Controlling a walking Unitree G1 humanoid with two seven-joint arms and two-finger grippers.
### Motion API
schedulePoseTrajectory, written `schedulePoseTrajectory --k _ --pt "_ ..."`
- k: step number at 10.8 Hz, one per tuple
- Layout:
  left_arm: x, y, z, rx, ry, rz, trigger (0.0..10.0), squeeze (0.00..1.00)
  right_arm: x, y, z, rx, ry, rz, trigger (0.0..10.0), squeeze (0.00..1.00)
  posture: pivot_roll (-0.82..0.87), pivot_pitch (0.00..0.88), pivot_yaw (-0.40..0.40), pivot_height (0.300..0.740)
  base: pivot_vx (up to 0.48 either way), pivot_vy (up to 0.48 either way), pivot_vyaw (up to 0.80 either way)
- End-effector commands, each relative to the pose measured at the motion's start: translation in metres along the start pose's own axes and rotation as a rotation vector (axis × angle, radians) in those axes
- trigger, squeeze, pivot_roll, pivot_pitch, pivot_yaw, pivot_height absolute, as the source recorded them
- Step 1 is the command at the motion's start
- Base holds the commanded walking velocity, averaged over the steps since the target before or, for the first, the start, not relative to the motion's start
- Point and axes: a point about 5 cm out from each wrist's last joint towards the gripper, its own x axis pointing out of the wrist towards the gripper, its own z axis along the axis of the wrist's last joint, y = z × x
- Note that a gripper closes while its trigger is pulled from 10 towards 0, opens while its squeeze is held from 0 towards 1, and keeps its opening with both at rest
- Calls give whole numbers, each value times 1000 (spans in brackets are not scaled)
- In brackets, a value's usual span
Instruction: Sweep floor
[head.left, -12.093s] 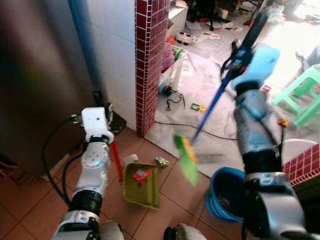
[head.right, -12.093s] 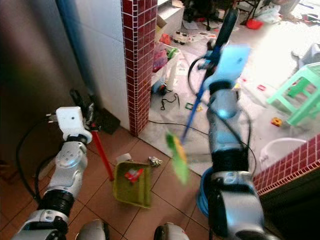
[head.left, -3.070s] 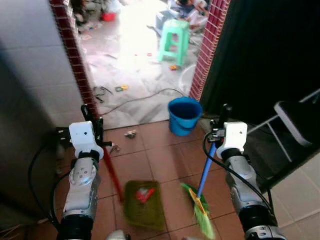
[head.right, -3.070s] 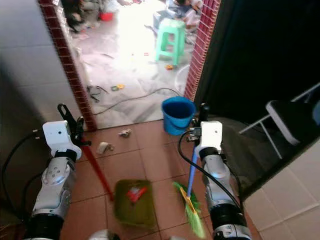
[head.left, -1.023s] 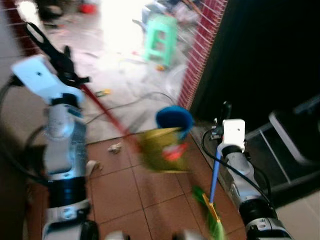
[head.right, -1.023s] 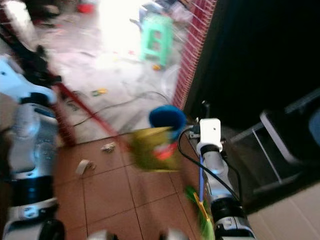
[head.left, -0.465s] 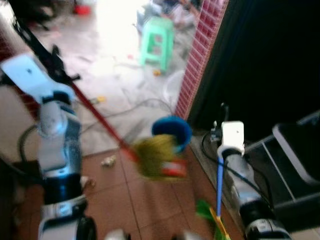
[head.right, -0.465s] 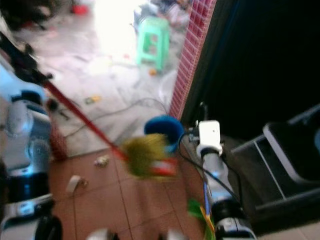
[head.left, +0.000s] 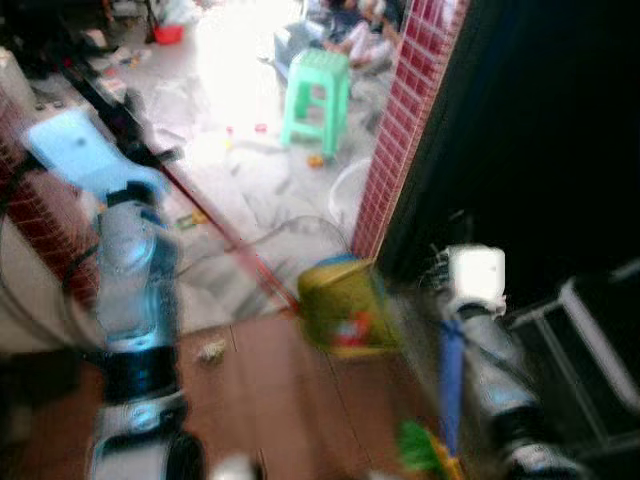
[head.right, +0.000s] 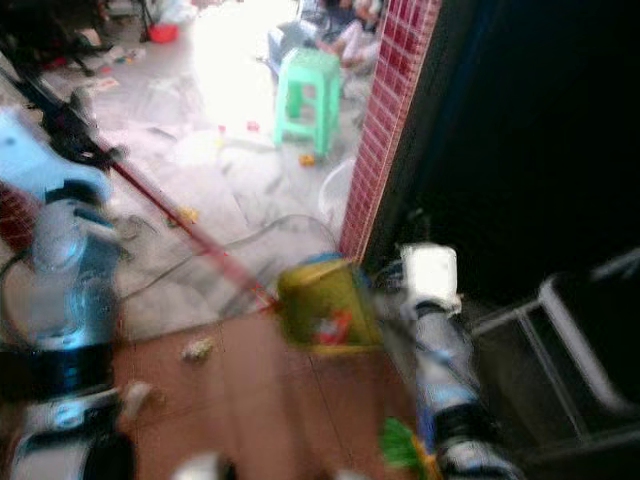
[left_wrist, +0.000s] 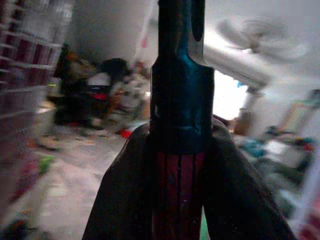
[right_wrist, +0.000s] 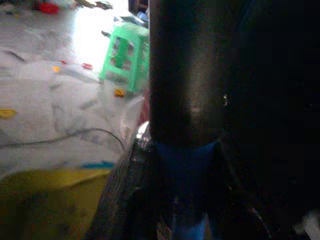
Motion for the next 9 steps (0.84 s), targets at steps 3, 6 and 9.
schedulePoseTrajectory --k 3,6,9 --pt "5 -9 16 -11 -85 -6 10000 0 2 -10 6 15 -28 -28 10000 0 -31 0 -35 740 469 0 0" --pt "5 -9 16 25 -101 6 10000 0 1 -9 6 16 -25 -22 10000 0 -32 0 -37 740 464 0 0" --pt "-1 -29 12 89 -128 -85 10000 0 2 -7 6 18 -22 -13 10000 0 -28 0 -43 740 0 0 0"
